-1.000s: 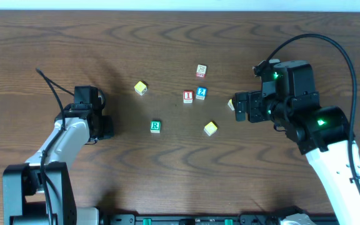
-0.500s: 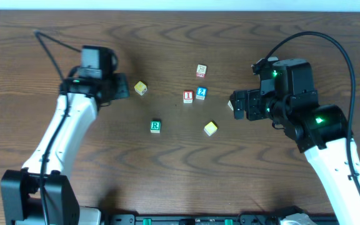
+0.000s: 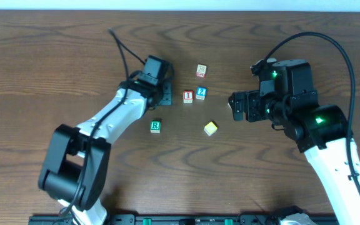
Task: Spell out Ai2
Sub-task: 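Carry the A block and place it left of the I block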
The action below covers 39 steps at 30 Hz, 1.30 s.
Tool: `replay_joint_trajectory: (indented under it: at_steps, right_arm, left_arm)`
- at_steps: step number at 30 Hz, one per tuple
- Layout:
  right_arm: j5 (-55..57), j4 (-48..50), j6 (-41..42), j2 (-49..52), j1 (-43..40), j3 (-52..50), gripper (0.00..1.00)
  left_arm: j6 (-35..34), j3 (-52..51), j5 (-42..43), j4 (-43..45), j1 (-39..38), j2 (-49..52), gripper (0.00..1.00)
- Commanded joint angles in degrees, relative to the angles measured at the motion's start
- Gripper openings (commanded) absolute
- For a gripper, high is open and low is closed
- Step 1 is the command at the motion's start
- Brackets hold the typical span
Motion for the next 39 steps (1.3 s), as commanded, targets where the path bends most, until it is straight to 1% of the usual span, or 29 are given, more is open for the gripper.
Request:
replay_joint_trajectory:
  at_steps: [1,9,13,22,28,39]
  right_arm:
    - [-0.9,-0.2,-0.8,0.1,-0.3,0.0,0.99]
    - [-0.9,-0.1,-0.8,0.1,-0.4,0.0,0.99]
    - [-0.9,-0.2,-0.8,0.1,-0.4,0.0,0.99]
    - [-0.9,-0.2,-0.5,0.1,-0.4,0.0,0.99]
    - [-0.9,-0.2,-0.3,0.1,-0.3,0.0,0.99]
    - [-0.9,-0.2,-0.3,0.2,-0.4,0.0,0.99]
  left_arm:
    - [-0.7,3.4,-4.8,0.1,-1.3,1.6,0.06]
    - [-1.2,4.0,-5.2,0.6,-3.6,5.4,0.06]
    - [-2.8,4.5,-5.4,0.5,-4.3,6.8,0.05]
    - [-4.5,6.2,-5.4,-0.1,-4.7,7.7,0.06]
    - [-4.9,6.2,-3.2,-0.1,-4.7,8.8,0.06]
    - [-5.2,6.2,-3.7,0.7,-5.5,9.4,0.05]
